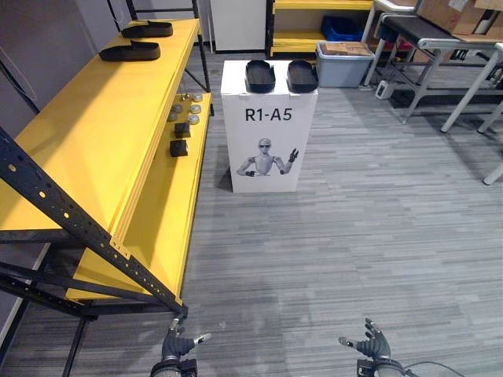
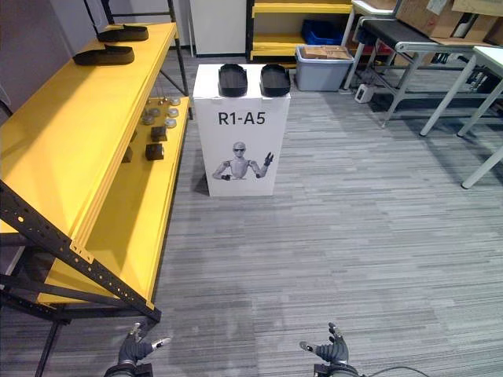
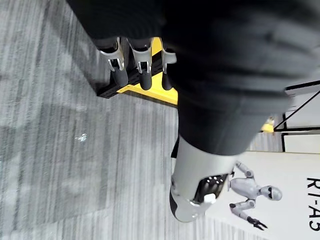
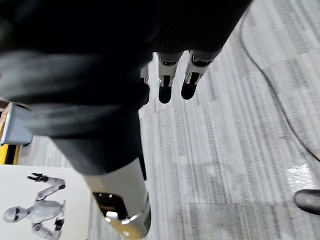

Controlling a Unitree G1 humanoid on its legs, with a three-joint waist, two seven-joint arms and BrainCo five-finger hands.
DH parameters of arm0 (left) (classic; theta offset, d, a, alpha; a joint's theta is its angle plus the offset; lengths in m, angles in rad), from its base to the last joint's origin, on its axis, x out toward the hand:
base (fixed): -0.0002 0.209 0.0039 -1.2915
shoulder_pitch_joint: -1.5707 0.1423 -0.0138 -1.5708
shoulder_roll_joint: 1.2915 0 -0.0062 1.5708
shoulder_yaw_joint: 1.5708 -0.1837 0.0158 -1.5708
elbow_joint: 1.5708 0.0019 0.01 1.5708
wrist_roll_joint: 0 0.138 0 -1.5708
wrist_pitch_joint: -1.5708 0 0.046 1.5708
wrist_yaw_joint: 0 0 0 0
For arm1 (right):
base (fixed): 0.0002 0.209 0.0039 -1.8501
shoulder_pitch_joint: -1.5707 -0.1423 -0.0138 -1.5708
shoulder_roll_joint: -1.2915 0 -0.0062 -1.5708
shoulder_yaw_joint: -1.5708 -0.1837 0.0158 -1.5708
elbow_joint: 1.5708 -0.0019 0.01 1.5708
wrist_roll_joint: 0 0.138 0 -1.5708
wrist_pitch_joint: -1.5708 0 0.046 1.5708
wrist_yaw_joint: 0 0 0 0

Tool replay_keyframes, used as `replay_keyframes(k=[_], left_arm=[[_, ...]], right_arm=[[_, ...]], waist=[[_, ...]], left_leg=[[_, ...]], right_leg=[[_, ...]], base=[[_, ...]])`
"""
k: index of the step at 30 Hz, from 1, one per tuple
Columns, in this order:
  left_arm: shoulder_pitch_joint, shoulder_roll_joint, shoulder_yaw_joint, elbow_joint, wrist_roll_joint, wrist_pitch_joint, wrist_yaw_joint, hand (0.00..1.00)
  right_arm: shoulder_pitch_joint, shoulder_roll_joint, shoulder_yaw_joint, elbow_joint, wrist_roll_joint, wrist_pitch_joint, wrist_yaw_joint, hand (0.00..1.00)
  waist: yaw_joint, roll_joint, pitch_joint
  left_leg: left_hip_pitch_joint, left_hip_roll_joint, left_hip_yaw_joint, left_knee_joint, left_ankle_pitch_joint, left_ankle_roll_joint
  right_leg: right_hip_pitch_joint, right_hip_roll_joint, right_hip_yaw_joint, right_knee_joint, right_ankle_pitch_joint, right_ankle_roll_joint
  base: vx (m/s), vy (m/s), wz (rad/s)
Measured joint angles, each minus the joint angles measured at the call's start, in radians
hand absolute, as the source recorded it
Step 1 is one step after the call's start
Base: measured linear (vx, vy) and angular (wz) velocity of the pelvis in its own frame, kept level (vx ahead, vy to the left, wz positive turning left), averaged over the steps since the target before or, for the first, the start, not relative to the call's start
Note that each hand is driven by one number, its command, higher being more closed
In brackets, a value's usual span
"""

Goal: Walk over and take plastic housings, then place them on the shelf

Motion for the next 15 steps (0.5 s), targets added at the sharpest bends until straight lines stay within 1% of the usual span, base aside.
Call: replay_keyframes(k=[3, 8, 10, 15], left_arm=[[0.005, -0.003, 0.018, -0.006, 0.011, 0.002, 0.000, 0.00], [0.034, -0.012, 0.065, -0.005, 0.027, 0.005, 0.000, 0.00], [0.040, -0.014, 0.067, -0.005, 0.027, 0.005, 0.000, 0.00], [0.048, -0.025, 0.067, -0.004, 0.018, 0.005, 0.000, 0.00]], right_arm=[[-0.005, -0.004, 0.000, -0.001, -0.004, -0.001, 0.016, 0.00], [-0.010, -0.017, -0.002, -0.001, -0.005, 0.000, 0.019, 0.00], [-0.013, -0.024, -0.005, -0.001, 0.000, 0.000, 0.019, 0.00], [-0.022, -0.025, -0.037, -0.001, 0.005, 0.000, 0.012, 0.00]], waist=[[0.001, 0.003, 0.001], [0.000, 0.009, 0.002], [0.000, 0.012, 0.003], [0.001, 0.012, 0.003]], left_leg=[[0.000, 0.000, -0.001, 0.000, 0.000, -0.001], [0.010, 0.003, 0.000, 0.001, -0.003, -0.006], [0.013, 0.004, 0.001, 0.001, -0.003, -0.006], [0.011, 0.004, 0.005, 0.001, -0.003, -0.007]], right_leg=[[0.001, 0.000, -0.001, -0.002, -0.003, 0.005], [0.008, 0.002, 0.000, 0.004, -0.008, 0.011], [0.003, 0.001, 0.001, 0.020, -0.013, 0.017], [-0.010, 0.000, 0.004, 0.033, -0.013, 0.017]], base=[[0.00, 0.000, 0.00], [-0.04, -0.008, -0.01], [-0.06, 0.005, -0.01], [-0.07, 0.004, -0.02]])
